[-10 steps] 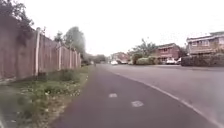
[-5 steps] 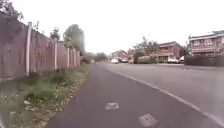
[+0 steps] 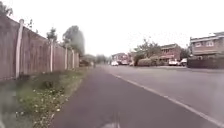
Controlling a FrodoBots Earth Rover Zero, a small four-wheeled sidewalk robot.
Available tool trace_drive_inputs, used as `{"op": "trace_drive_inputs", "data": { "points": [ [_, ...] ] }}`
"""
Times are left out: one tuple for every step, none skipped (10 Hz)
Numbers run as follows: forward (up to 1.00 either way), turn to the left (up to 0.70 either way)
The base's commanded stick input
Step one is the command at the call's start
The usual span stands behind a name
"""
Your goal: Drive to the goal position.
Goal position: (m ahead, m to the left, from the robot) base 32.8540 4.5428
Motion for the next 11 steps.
{"op": "trace_drive_inputs", "data": {
  "points": [
    [1.00, 0.24],
    [1.00, 0.25],
    [1.00, 0.25],
    [1.00, 0.24],
    [1.00, 0.24],
    [1.00, 0.24],
    [1.00, 0.24],
    [1.00, 0.00],
    [1.00, 0.00],
    [1.00, 0.00],
    [1.00, 0.00]
  ]
}}
